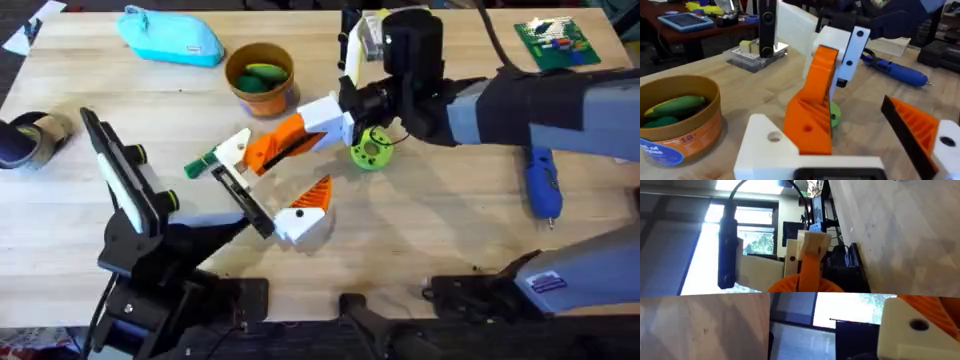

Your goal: Pick up the gripper from the table and insert it into the empty holder that is missing its gripper. Then pick up a screw, insert it into the mounting hole, and use the screwdriver to tighten it. Finally, clean up the table by picking up the vegetable and placing it into the bucket.

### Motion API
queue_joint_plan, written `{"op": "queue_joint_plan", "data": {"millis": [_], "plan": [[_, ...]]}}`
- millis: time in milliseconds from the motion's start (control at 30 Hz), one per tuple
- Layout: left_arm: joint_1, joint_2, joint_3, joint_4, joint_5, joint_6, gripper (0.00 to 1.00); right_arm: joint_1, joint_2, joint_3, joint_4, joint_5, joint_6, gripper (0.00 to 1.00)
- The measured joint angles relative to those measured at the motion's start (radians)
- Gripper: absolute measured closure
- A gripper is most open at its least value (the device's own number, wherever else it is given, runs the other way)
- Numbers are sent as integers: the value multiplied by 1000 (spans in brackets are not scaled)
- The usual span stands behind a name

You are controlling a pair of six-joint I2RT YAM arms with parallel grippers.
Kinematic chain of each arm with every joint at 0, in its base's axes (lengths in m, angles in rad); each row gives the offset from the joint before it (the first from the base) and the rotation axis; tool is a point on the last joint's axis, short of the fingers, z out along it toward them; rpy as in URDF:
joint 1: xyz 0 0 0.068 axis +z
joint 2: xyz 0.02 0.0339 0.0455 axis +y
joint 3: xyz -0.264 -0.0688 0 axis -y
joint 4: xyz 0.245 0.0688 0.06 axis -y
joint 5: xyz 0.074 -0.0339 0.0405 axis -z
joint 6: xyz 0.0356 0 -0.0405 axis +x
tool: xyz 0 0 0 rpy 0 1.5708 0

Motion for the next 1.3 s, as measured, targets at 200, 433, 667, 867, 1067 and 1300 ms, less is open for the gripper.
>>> {"op": "queue_joint_plan", "data": {"millis": [200,433,667,867,1067,1300], "plan": [[0,0,0,-2,-8,-7,6,1,46,19,12,-8,0,992],[1,0,0,-4,1,-30,6,7,98,44,23,-19,1,992],[1,0,0,-3,-2,-31,6,14,100,60,21,3,8,992],[1,0,0,-3,-6,-31,6,38,102,69,21,34,22,992],[6,0,0,-3,-16,-38,6,61,102,78,23,87,22,992],[6,0,0,-3,-22,-45,6,65,102,78,23,96,27,992]]}}
